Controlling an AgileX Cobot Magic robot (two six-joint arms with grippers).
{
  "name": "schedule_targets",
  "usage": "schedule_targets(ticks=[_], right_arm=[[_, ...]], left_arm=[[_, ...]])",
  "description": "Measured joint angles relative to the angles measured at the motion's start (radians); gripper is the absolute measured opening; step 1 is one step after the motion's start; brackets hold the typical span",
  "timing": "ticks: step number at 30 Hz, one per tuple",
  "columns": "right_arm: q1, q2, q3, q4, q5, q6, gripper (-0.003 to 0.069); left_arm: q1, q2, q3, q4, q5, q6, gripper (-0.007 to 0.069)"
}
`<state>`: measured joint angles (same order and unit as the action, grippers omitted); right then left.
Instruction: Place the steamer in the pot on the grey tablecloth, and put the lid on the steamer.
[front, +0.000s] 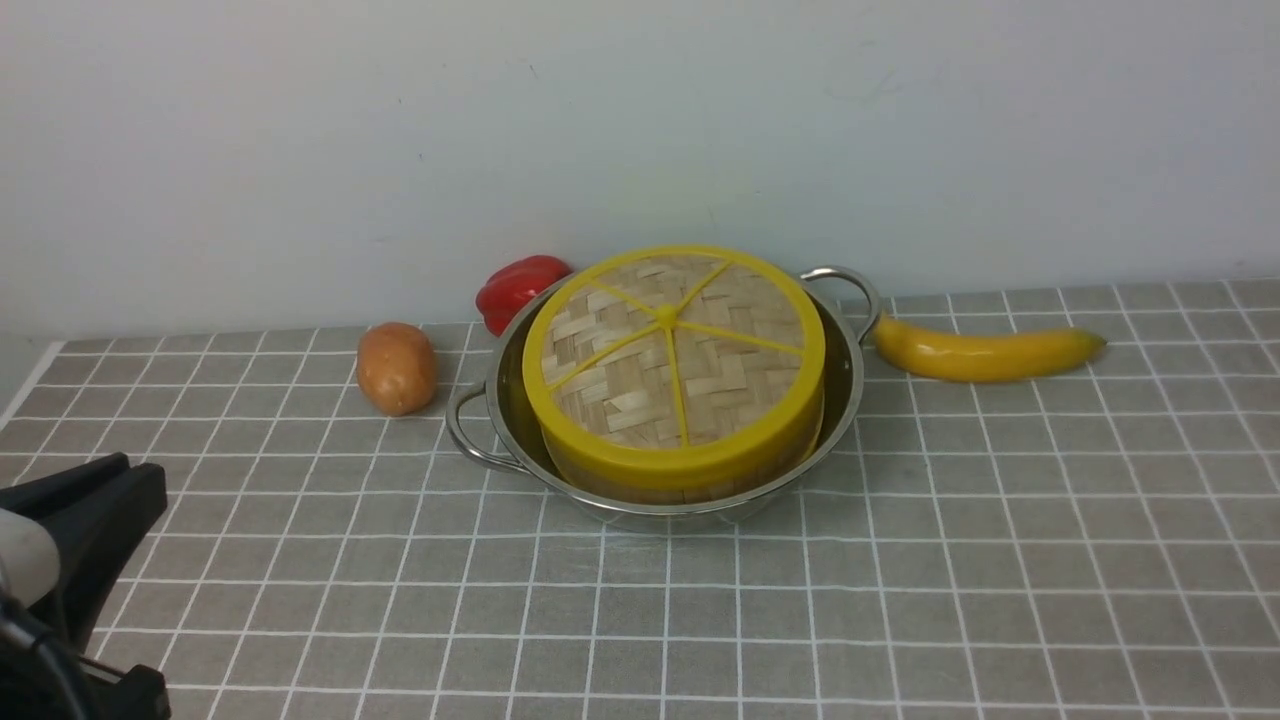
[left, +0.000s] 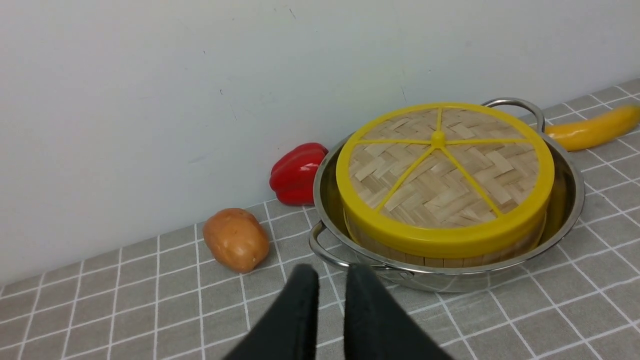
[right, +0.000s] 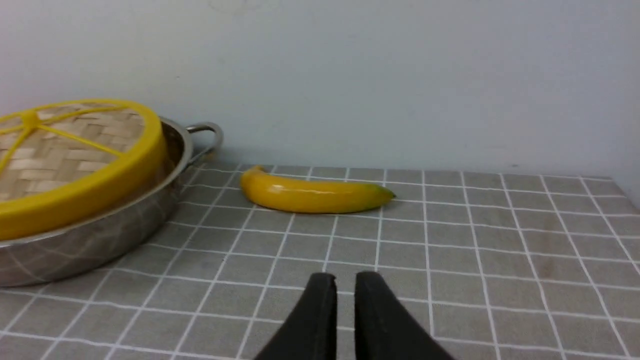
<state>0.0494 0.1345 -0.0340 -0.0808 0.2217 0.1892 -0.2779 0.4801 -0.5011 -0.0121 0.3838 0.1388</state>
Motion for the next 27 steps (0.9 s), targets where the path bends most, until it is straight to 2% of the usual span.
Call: schedule_targets(ticks=[6, 16, 27], right_arm=[[-0.012, -0.126, 0.042, 0.010, 0.001, 0.004, 0.0128], [-0.012, -0.131, 0.042, 0.027, 0.020, 0.012, 0.0178], [-0.012, -0.131, 0.043, 0.027, 0.020, 0.013, 0.0202]], left_arm=[[0.000, 0.000, 0.000, 0.000, 0.000, 0.000, 0.0095], [0.000, 0.000, 0.000, 0.000, 0.000, 0.000, 0.0111], [0.000, 0.000, 0.000, 0.000, 0.000, 0.000, 0.0128]])
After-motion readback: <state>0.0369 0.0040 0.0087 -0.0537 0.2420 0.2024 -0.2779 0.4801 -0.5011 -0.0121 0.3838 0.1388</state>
